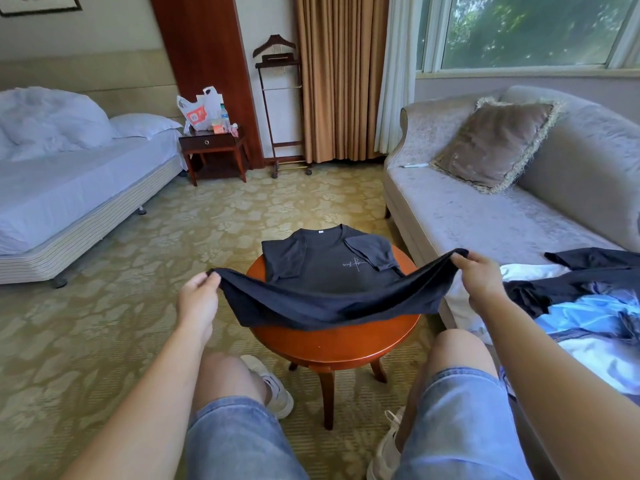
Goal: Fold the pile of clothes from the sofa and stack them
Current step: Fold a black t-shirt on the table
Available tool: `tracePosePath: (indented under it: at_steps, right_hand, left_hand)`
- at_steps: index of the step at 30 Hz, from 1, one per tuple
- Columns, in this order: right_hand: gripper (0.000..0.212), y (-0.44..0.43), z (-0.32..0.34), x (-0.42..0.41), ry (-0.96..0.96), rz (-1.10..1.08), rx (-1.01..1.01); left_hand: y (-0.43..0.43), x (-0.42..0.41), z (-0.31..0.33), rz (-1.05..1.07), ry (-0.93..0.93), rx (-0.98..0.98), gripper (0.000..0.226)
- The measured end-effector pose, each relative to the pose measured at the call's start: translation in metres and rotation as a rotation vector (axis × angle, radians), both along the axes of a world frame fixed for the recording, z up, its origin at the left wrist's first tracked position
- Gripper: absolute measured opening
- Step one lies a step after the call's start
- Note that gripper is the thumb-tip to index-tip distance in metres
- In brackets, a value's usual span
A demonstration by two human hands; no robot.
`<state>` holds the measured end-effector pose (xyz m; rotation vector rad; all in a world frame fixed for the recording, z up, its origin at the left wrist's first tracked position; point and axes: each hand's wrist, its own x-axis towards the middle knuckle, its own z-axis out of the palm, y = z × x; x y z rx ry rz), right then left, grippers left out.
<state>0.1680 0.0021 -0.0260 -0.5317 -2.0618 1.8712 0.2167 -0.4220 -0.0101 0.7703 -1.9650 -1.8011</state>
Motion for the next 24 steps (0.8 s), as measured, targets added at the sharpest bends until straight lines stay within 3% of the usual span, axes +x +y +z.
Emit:
tracePosePath:
  at_steps: [4, 9, 14, 16, 19, 21, 24]
  right_hand:
    - [0.016, 0.016, -0.010, -0.015, -0.044, 0.008, -0.047]
    - [0.011, 0.030, -0.020, -0.011, -0.233, 0.292, 0.043]
    - [0.025, 0.038, -0.026, 0.005, -0.578, 0.607, 0.238]
    - [0.022, 0.039, -0.026, 0.012, -0.617, 0.620, 0.288]
    - [0.019, 0.043, -0.030, 0.009, -0.529, 0.477, 0.331]
    - [0.015, 0.043, -0.028, 0.000, -0.449, 0.337, 0.407]
    - [0.031, 0.036, -0.027, -0.021, -0.313, 0.144, 0.446]
  left_hand:
    - [-0.021, -0.012, -0.004, -0.150, -0.020, 0.154, 0.019]
    - [-0.043, 0.006, -0.027, -0.496, -0.388, -0.089, 0.008]
    - [-0.051, 0.030, -0.031, -0.822, -0.730, -0.227, 0.019]
    - [-0.049, 0.034, -0.031, -0.810, -0.748, -0.215, 0.021]
    - [-0.047, 0.035, -0.029, -0.737, -0.707, -0.205, 0.013]
    - [-0.046, 0.023, -0.032, -0.576, -0.560, -0.185, 0.019]
    - [-0.039, -0.007, -0.033, -0.251, -0.262, -0.047, 0.021]
